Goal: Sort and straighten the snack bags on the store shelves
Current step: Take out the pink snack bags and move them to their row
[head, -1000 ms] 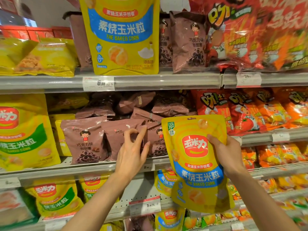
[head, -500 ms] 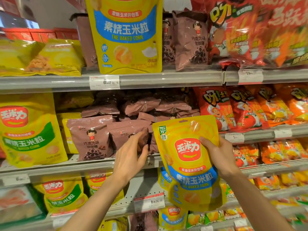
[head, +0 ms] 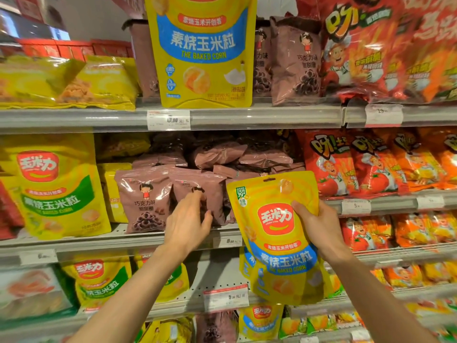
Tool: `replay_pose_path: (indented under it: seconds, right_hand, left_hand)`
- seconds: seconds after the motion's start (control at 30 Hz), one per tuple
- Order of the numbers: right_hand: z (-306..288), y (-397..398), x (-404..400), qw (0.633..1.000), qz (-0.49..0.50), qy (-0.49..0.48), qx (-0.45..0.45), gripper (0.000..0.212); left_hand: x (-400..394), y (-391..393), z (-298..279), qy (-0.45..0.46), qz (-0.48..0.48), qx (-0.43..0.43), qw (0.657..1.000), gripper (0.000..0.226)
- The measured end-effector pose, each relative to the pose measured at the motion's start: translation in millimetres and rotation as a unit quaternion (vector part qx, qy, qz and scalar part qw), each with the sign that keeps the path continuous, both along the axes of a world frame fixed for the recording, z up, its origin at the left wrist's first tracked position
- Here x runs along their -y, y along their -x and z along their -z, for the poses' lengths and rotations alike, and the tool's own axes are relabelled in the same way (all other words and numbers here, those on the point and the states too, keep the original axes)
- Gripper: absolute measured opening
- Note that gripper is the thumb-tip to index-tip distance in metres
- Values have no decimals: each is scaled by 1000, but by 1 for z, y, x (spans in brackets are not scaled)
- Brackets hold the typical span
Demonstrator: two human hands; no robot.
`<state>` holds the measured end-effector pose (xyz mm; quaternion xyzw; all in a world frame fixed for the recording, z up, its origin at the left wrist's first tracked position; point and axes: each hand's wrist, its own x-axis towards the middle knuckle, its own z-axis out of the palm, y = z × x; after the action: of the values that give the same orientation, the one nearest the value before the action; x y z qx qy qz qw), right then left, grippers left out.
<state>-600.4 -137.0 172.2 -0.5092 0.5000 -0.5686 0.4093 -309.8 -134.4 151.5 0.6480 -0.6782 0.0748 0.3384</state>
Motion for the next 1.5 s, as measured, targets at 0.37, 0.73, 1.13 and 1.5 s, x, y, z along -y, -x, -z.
replay_pose_path:
  seconds: [0.37,0.73,1.13,1.5]
  right_hand:
    - [7,20,-16,999,-29,-22,-24,10]
    - [9,21,-17,998,-33,-27,-40,8]
    - [12,23,-16,998,-32,-28,-36,11]
    - [20,24,-29,999,-22,-42,-15,11]
  left_hand:
    - [-20,-14,26,21,0,41,999,39]
    - [-15,-5,27,-5,-14,40,999,62]
    - [-30,-13,40,61,40,78,994,56]
    - [-61,-1,41,-121,47,-191,973,57]
